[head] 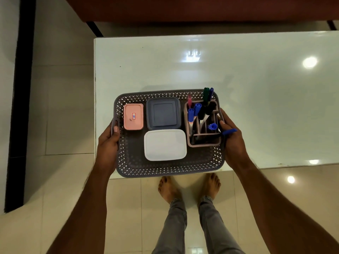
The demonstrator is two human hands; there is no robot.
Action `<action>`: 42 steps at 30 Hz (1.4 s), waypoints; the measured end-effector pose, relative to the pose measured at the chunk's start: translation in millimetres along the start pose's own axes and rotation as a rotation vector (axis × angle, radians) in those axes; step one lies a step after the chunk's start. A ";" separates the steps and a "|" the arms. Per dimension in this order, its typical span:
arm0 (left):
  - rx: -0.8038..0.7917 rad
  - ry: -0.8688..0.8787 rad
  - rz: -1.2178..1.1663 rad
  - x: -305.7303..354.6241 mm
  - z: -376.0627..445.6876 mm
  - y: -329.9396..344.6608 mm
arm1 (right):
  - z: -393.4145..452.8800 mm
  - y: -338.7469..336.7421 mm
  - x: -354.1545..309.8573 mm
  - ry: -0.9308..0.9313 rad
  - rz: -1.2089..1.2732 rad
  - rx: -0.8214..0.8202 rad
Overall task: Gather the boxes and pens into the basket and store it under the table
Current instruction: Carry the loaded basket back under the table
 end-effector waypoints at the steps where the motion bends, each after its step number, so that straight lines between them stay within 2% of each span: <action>1: -0.003 0.001 0.006 -1.6 -1.7 -0.6 | -2.4 -0.5 0.3 0.005 0.002 -0.003; 10: -0.010 0.029 0.051 -15.2 -26.3 -1.4 | -26.3 -12.9 8.2 0.028 0.008 0.007; 23: -0.003 0.094 0.028 -34.9 -98.6 -1.0 | -85.8 -37.4 12.6 -0.012 -0.003 -0.076; 31: 0.032 0.098 0.008 -76.3 -159.4 -8.0 | -149.1 -61.5 25.7 -0.020 0.040 -0.148; 42: 0.041 0.037 -0.011 -142.9 -214.0 -33.0 | -214.1 -94.0 81.7 -0.003 -0.072 -0.097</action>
Point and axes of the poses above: each hand's wrist, its own z-axis towards the middle knuckle, its own y-axis out of the palm, x = y × z, the point moved 2 cm from there along z, towards the middle knuckle, and after that the axes turned 7 degrees about -y, right-handed, at the moved point
